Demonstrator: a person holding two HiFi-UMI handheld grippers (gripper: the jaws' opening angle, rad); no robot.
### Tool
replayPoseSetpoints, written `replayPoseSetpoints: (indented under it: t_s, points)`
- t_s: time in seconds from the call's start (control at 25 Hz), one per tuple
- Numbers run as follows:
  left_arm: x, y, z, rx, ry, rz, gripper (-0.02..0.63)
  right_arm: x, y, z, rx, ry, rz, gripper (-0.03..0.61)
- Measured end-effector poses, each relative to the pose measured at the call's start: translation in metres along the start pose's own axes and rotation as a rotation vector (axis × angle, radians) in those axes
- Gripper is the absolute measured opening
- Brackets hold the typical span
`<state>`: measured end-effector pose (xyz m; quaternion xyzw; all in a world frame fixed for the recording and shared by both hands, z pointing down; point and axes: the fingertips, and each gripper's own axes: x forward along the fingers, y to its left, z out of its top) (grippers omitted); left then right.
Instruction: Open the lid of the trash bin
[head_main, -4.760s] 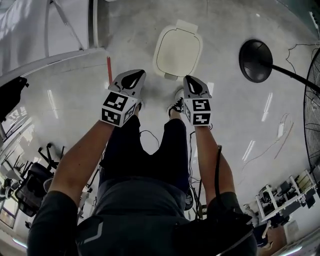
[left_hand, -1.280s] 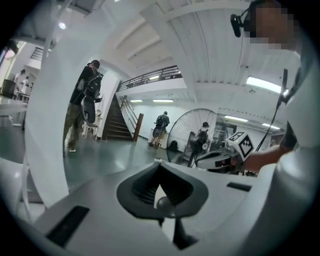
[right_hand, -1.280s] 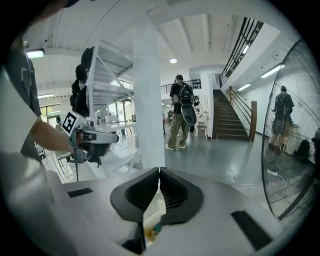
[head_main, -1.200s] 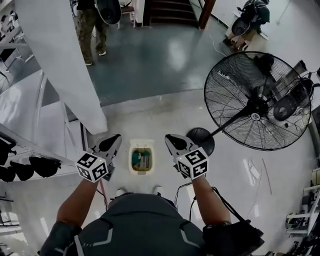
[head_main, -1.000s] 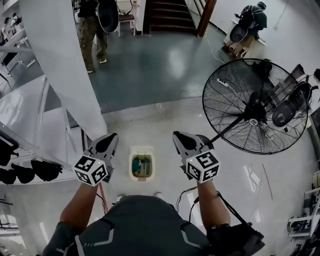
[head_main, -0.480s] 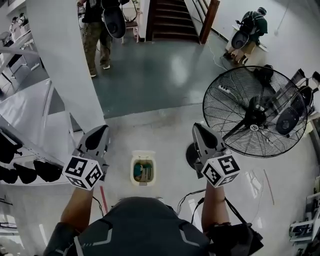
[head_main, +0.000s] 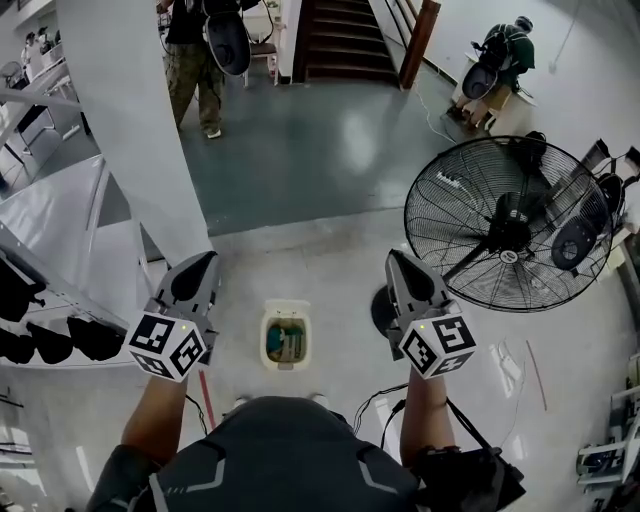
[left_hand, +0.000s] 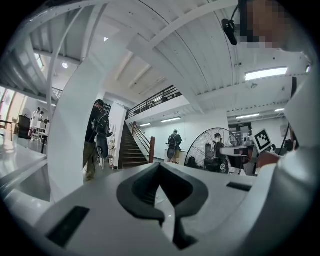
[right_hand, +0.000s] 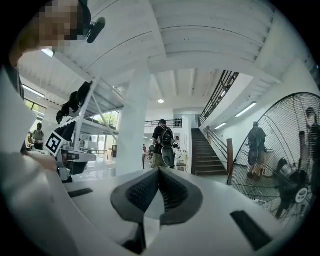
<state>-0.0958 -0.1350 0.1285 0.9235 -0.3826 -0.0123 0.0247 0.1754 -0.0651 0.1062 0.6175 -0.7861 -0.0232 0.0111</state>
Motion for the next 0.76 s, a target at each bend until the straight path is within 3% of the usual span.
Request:
replayPoseSetpoints:
  t_s: [0.76]
  points:
    - [-0.0068, -0.0056, 0.0050, 0.026, -0.004, 0.005, 0.008, -0.0055, 0.0048, 0.0078, -0.033, 0.003, -0.029, 0.025]
